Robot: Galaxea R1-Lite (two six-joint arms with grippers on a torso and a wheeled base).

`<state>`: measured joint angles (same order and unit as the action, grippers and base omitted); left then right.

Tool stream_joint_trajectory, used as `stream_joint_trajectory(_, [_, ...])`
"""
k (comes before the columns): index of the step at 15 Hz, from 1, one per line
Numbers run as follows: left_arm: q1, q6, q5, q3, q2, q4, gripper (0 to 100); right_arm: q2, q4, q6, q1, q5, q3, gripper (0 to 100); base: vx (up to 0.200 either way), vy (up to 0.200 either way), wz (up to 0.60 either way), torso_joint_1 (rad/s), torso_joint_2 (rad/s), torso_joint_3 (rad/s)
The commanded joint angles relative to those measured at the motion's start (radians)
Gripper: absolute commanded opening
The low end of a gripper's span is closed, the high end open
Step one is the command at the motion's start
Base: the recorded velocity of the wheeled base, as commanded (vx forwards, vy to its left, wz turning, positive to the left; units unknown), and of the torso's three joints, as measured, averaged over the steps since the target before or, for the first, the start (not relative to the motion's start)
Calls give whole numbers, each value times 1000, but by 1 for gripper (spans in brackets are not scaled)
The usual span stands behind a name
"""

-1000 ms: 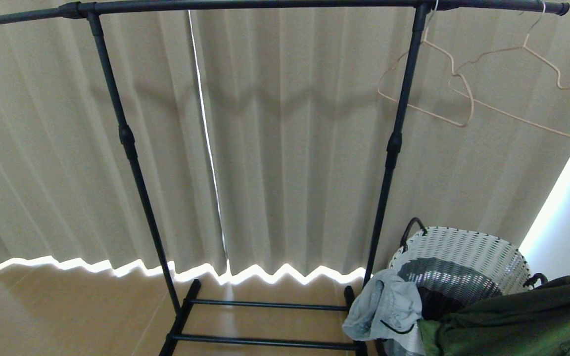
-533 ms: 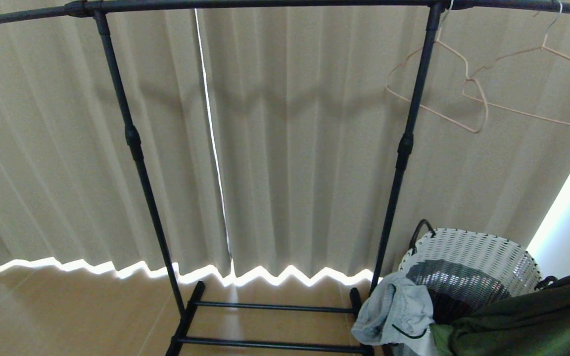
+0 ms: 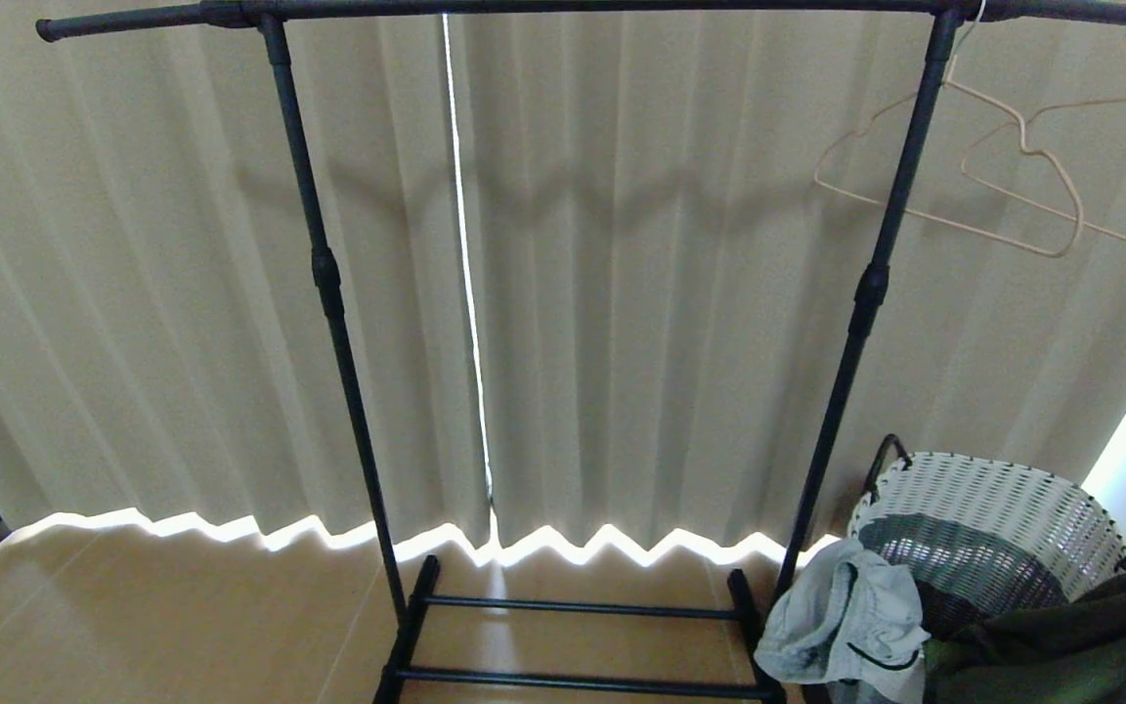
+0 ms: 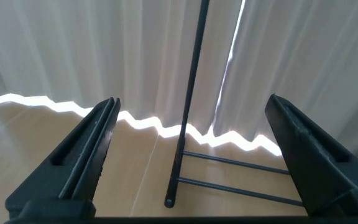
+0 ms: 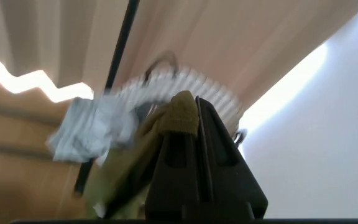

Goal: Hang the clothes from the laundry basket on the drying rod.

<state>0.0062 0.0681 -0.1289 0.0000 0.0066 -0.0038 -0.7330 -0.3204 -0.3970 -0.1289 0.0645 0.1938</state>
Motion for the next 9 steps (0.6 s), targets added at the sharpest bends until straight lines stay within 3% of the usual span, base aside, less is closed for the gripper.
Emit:
stream_joint_trajectory(1, [0,2,-1,0,1,1,100,-19,-3,0,2,0,-19,0,0,0,0,0,0,0])
stream_joint_trajectory(6, [0,-13,9,0,4,2,100,-43,-6,-3,6,5,-8,0,0,0,0,0,0,0])
stream_joint_trajectory(9, [0,-86,14,0,3,1,100,-34,-5,-2,8,0,-17,0,0,0,0,0,0,0])
